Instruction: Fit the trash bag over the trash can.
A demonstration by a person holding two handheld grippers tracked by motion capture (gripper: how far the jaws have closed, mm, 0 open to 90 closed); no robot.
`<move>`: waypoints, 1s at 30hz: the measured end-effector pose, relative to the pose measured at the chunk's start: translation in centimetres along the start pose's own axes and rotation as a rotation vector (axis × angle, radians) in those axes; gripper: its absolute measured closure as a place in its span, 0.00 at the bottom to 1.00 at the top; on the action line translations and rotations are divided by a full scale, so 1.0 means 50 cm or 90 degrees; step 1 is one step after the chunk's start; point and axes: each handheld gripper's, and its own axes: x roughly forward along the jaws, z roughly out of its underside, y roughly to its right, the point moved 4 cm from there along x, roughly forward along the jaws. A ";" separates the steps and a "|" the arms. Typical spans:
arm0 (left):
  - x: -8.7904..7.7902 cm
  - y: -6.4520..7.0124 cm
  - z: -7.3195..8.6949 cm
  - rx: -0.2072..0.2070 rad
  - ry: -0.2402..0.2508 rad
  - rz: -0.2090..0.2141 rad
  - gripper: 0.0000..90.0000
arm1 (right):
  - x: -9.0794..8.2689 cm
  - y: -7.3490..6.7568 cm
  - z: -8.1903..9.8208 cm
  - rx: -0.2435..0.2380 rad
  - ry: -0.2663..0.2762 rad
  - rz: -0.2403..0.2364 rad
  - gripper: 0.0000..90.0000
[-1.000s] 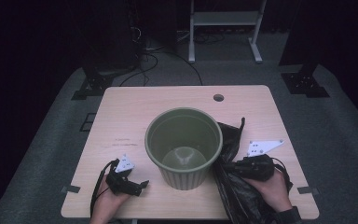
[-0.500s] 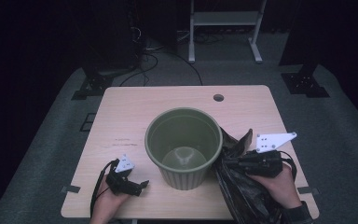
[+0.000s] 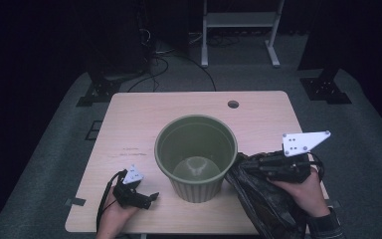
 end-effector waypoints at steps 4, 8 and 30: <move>0.000 0.000 0.000 0.000 0.000 0.000 0.00 | 0.002 0.001 -0.021 -0.003 0.012 -0.020 0.98; 0.000 0.000 0.000 0.000 0.001 0.000 0.00 | 0.009 0.003 -0.045 -0.011 0.019 -0.039 0.98; 0.000 0.000 0.000 0.002 0.001 0.001 0.00 | 0.097 0.045 -0.164 -0.012 0.047 -0.107 0.98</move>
